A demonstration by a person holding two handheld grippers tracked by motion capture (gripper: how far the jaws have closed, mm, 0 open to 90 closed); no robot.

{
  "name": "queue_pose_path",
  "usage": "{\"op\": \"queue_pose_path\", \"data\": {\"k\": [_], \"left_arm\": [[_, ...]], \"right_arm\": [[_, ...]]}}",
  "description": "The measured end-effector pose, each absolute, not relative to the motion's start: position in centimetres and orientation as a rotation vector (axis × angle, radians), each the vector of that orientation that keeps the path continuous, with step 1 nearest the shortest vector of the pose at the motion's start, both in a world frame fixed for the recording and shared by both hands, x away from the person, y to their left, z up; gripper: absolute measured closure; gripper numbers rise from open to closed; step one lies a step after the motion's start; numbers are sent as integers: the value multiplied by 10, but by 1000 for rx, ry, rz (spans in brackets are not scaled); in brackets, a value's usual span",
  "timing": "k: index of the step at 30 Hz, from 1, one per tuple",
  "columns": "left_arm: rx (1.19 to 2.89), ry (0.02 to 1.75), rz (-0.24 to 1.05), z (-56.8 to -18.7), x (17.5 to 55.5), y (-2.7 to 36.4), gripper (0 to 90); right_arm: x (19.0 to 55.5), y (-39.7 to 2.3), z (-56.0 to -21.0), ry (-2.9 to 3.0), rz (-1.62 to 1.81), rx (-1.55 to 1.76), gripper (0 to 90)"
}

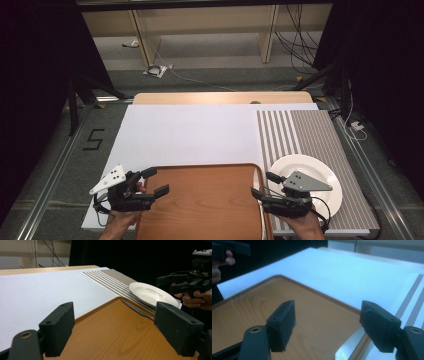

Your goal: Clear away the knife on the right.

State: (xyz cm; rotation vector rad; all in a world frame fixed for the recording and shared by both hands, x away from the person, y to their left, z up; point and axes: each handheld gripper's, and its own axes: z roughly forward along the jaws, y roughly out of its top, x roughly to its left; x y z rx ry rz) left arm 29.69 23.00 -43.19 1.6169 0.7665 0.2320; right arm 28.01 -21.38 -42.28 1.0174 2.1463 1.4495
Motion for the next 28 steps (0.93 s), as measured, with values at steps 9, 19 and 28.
{"op": "queue_pose_path", "data": {"k": [9, 19, 28], "left_arm": [[1631, 763, 220, -433, 297, 228, 168], [1637, 758, 219, -433, 297, 227, 167], [1636, 758, 219, -433, 297, 227, 167]], "right_arm": [[278, -219, -419, 2064, 1519, 990, 251], [277, -220, -419, 2041, 1539, 975, 241], [277, -220, -420, 2040, 1540, 964, 231]]}}
